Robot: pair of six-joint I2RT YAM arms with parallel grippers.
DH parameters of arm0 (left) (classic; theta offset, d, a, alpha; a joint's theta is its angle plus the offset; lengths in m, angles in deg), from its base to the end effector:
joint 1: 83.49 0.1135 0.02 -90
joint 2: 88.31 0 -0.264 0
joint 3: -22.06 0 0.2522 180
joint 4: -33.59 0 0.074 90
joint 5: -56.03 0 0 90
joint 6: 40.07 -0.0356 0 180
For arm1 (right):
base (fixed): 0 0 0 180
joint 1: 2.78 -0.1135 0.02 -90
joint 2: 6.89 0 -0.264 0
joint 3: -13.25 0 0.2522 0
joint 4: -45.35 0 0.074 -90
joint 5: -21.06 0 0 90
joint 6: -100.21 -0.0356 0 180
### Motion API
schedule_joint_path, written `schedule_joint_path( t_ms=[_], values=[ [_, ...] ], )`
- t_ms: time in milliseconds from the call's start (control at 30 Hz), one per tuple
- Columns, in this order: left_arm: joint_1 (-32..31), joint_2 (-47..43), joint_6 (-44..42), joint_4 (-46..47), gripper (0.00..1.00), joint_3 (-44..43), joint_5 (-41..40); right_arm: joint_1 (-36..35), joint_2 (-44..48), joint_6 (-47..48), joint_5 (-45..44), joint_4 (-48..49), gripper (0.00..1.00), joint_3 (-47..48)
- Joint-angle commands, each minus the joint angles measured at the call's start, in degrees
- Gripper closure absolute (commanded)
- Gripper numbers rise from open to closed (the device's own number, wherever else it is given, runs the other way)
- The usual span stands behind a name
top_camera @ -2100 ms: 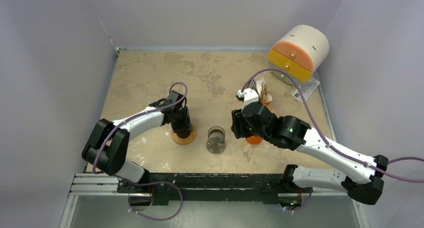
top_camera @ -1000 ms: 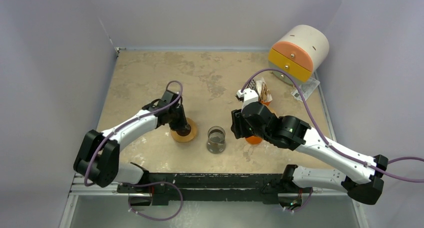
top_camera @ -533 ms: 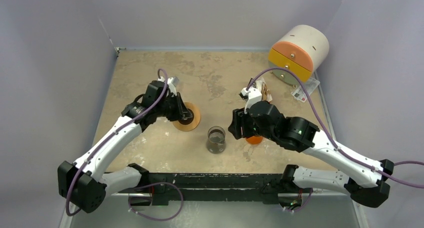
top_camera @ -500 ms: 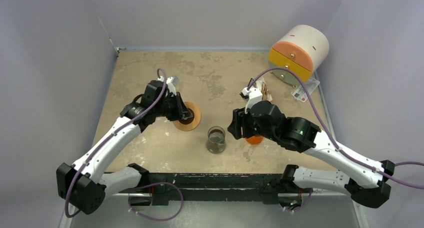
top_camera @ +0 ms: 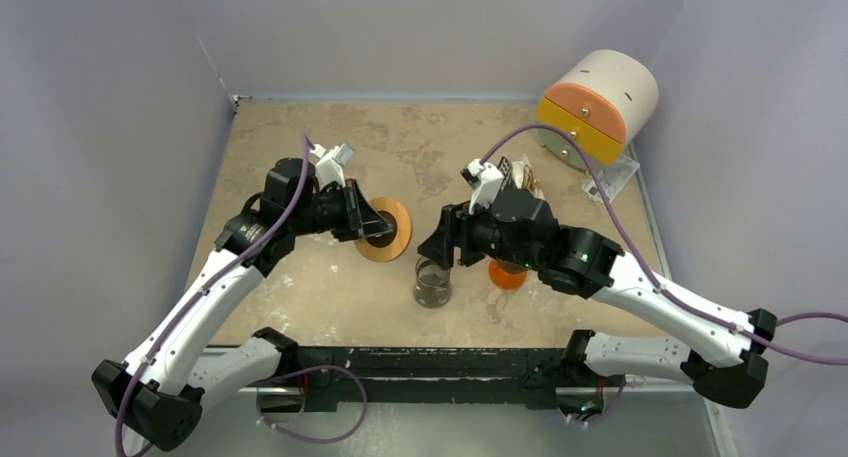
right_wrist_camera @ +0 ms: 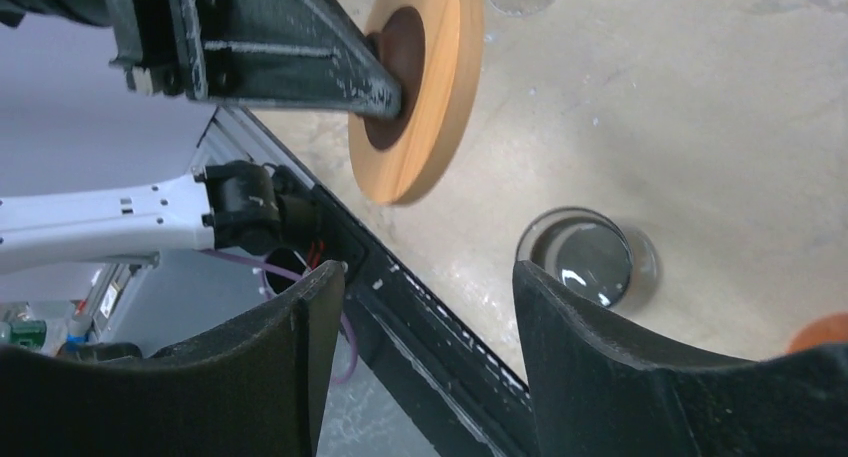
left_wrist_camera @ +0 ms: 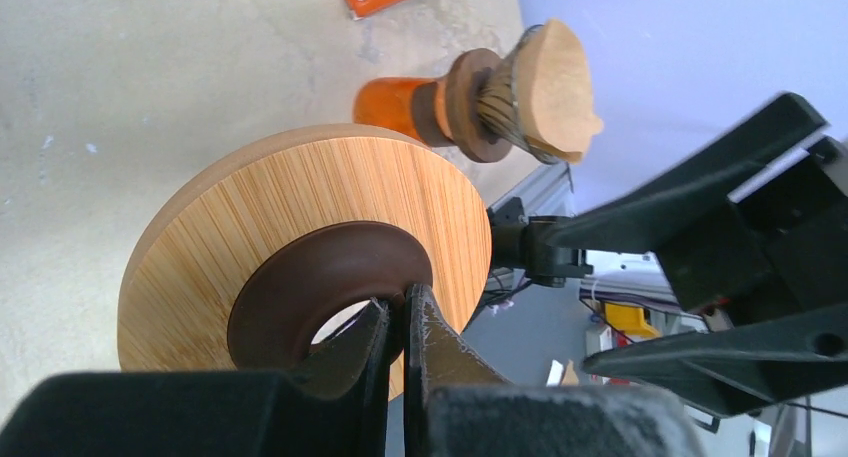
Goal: Place the coffee filter in the dripper
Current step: Place the dripper holder onto the coffee server.
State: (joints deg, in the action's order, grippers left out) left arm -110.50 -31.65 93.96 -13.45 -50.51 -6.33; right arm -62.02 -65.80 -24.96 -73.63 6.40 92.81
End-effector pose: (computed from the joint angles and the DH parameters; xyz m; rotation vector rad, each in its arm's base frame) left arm 0.1776 -0.1091 0.3486 -0.0244 2.3037 -1.2050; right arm 0.1169 0.1907 0.3941 -0.3642 1.9961 1.0189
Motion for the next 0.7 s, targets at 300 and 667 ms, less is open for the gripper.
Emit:
schedule_joint_path(
  t_ms=[300, 667],
  values=[
    [0.3, -4.6, 5.0, 10.5, 1.0, -1.2, 8.2, -0.2, -6.2, -4.4, 1.5, 11.7, 0.33, 4.2],
    [0.3, -6.6, 5.5, 11.8, 1.0, -0.3, 8.5, -0.3, -6.6, -8.2, 0.7, 16.0, 0.45, 3.6]
  ],
)
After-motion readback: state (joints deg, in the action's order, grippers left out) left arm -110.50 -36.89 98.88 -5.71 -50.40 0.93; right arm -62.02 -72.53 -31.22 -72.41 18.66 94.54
